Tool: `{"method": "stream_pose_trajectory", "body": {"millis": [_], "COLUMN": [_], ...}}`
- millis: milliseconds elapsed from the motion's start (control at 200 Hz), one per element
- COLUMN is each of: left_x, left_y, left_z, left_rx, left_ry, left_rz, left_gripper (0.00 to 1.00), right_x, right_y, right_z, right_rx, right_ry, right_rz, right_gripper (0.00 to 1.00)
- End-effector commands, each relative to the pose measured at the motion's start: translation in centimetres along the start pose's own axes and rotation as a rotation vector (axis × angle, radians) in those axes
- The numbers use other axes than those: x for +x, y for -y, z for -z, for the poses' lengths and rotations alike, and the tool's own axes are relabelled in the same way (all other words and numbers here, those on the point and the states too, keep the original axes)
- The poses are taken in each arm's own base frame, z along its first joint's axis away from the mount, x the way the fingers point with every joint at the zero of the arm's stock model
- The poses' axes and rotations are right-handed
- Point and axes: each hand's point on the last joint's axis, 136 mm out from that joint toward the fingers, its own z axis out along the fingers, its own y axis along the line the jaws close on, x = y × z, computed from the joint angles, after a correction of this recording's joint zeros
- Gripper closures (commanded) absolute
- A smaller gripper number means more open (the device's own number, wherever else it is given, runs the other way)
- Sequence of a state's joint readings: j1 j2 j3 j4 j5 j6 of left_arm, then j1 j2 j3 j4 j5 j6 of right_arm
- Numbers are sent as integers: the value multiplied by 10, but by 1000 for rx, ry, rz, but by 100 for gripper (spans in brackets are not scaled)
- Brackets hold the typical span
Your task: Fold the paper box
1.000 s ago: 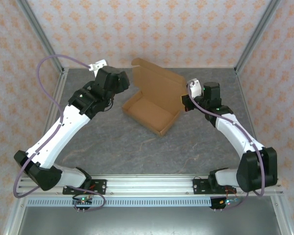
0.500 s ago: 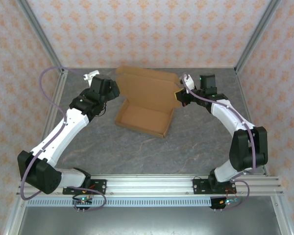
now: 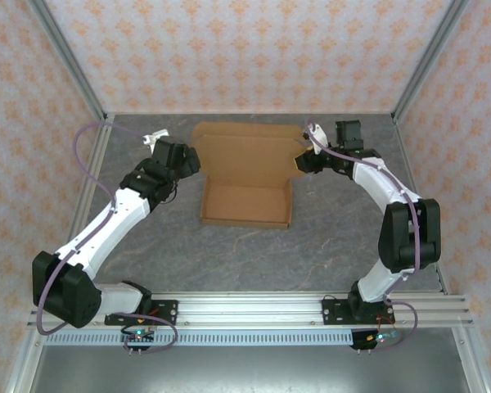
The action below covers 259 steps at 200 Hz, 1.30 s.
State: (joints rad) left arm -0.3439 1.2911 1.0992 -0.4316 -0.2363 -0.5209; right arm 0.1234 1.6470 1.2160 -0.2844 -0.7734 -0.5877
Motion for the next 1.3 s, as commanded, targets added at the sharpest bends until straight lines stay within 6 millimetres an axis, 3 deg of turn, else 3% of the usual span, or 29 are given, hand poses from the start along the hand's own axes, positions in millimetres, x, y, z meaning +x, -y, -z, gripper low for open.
{"method": "stream_pose_trajectory", "body": {"millis": [0,215,485,591,756,886,1041,1086,1291], "left_x": [-16,-19,-9,-5,8,17,27,39,40], "left_y": [-8,-33,-66,-69,-84,-90,-87,-87,-83], "left_z": [7,4,-34,-55,-104,-141,-173,-187,-209], "left_rx": [-11,-46,-61,-91,-175,-192,-175,-177,-188], "left_ry": [67,78,-1,-41,-162,-253,-360,-408,-450], "left_rz": [4,46,160,147,163,180,113,102,94], "left_gripper": [7,5,5,5,6,8,7,7,11], "right_x": [-3,-7,-18,-22,-19,-23,-17,-16,-6], "right_y": [8,19,28,12,-39,-71,-76,-77,-78], "right_z": [10,28,70,85,73,76,76,76,65], "right_rx": [80,212,392,419,365,309,292,289,270], "right_ry": [26,83,191,264,249,261,241,239,208], "right_rz": [4,-45,-240,-325,-328,-291,-289,-287,-286], "right_gripper": [50,22,21,22,22,22,23,23,23]}}
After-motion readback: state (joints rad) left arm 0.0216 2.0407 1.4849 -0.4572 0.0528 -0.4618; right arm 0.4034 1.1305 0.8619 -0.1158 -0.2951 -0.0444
